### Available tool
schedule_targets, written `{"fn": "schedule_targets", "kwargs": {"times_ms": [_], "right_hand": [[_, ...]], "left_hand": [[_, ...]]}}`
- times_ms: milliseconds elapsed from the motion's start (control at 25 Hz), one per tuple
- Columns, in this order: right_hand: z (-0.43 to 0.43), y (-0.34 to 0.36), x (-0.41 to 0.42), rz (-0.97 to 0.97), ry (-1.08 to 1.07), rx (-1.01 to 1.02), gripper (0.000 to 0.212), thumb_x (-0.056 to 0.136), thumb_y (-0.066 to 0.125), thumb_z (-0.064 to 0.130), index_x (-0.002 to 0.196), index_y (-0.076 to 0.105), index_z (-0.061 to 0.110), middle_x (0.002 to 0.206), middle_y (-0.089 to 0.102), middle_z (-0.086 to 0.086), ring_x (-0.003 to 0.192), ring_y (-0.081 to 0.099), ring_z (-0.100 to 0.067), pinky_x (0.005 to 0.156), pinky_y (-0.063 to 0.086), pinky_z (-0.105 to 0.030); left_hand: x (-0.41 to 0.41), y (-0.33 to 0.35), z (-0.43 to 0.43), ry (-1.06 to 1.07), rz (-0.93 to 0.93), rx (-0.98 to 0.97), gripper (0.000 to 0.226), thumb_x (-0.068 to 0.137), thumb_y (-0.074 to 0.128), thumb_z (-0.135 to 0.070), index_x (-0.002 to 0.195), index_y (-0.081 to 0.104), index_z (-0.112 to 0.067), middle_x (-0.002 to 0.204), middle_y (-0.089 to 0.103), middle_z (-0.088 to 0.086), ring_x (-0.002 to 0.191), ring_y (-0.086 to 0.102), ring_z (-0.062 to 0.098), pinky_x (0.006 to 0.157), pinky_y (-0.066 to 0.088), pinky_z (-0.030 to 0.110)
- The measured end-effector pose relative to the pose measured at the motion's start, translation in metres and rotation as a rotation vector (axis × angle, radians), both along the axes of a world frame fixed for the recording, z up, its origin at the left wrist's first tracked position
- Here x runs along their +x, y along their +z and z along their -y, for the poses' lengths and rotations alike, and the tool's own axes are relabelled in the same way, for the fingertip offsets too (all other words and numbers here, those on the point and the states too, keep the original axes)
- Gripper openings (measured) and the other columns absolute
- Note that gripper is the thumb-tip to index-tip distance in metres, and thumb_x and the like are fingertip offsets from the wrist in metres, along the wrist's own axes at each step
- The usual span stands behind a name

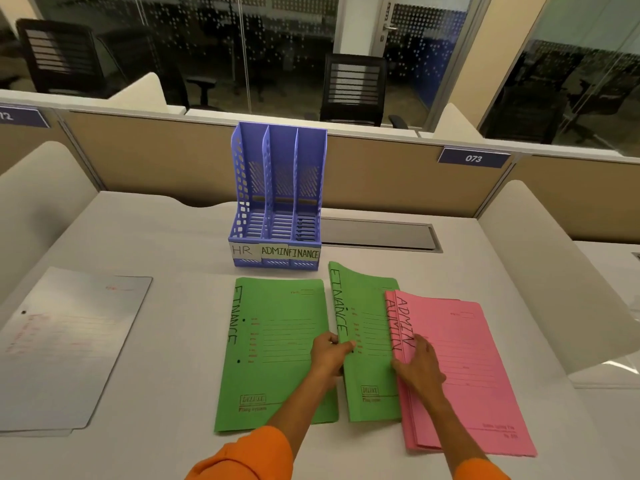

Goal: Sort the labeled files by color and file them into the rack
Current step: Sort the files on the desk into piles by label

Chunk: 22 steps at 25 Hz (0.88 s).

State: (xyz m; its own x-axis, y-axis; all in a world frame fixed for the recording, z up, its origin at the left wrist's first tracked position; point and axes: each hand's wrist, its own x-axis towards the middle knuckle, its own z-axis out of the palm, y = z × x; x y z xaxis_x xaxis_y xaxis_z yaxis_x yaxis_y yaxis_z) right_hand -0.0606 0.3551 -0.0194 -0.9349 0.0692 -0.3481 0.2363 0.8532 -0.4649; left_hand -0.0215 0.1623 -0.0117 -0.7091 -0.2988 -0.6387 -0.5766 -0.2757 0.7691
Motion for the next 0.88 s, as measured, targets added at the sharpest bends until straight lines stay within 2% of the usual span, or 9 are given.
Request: {"fn": "schedule_targets", "kwargs": {"times_ms": [160,240,320,440,600,680,760,880], "right_hand": [[0.018,0.007,-0.002,0.011,-0.031,0.081,0.086,0.080,0.072,0.039,0.148,0.027,0.013,0.156,0.029,-0.012,0.142,0.030,-0.032,0.111,0.024,-0.071],[0.039,0.013,-0.004,-0.055,-0.012,0.105,0.083,0.082,0.070,0.045,0.147,0.030,0.011,0.152,0.036,-0.013,0.139,0.036,-0.031,0.113,0.027,-0.065],[0.068,0.020,-0.004,-0.100,-0.016,-0.045,0.081,0.083,0.072,0.047,0.144,0.036,0.008,0.144,0.048,-0.016,0.130,0.047,-0.032,0.110,0.037,-0.056],[0.110,0.024,-0.001,-0.022,-0.150,-0.334,0.081,0.083,0.074,0.044,0.143,0.038,0.004,0.139,0.053,-0.021,0.125,0.053,-0.036,0.105,0.045,-0.049],[0.142,0.014,0.012,0.104,-0.264,-0.505,0.067,0.082,0.077,0.036,0.133,0.052,-0.001,0.130,0.059,-0.020,0.119,0.057,-0.038,0.103,0.046,-0.053],[0.153,0.009,0.018,0.137,-0.267,-0.562,0.056,0.082,0.078,0.024,0.128,0.056,-0.001,0.119,0.067,-0.020,0.107,0.064,-0.037,0.098,0.051,-0.055],[0.164,0.006,0.022,0.131,-0.275,-0.558,0.051,0.083,0.077,0.014,0.127,0.057,-0.001,0.111,0.070,-0.021,0.099,0.068,-0.036,0.096,0.053,-0.054],[0.176,0.003,0.026,0.085,-0.285,-0.523,0.048,0.082,0.077,0.007,0.125,0.058,-0.002,0.110,0.070,-0.023,0.099,0.067,-0.037,0.097,0.052,-0.051]], "left_hand": [[0.019,0.009,0.043,0.021,-0.036,0.051,0.022,0.085,0.072,-0.007,0.085,0.051,-0.009,0.089,0.075,0.014,0.066,0.075,0.021,0.051,0.057,0.030],[0.028,0.015,0.068,0.031,-0.048,0.047,0.019,0.085,0.073,-0.007,0.093,0.055,-0.007,0.088,0.076,0.011,0.063,0.075,0.017,0.049,0.056,0.026],[0.039,0.021,0.097,0.039,-0.054,0.046,0.024,0.085,0.073,-0.008,0.103,0.057,-0.008,0.093,0.076,0.011,0.067,0.076,0.018,0.051,0.056,0.026],[0.056,0.025,0.138,0.051,-0.059,0.033,0.028,0.085,0.073,-0.011,0.108,0.058,-0.010,0.095,0.076,0.010,0.073,0.076,0.019,0.054,0.057,0.028],[0.074,0.023,0.180,0.072,-0.079,0.041,0.027,0.083,0.075,-0.010,0.107,0.062,-0.011,0.096,0.077,0.010,0.079,0.077,0.024,0.064,0.062,0.038],[0.081,0.019,0.194,0.090,-0.084,0.041,0.025,0.082,0.076,-0.009,0.105,0.065,-0.011,0.094,0.077,0.011,0.078,0.077,0.025,0.063,0.062,0.039],[0.087,0.011,0.204,0.113,-0.071,0.007,0.023,0.081,0.078,-0.009,0.101,0.068,-0.010,0.089,0.078,0.010,0.074,0.077,0.023,0.056,0.059,0.033],[0.091,-0.003,0.213,0.102,-0.048,-0.096,0.025,0.078,0.081,-0.012,0.101,0.073,-0.007,0.088,0.078,0.008,0.074,0.077,0.021,0.059,0.061,0.032]]}}
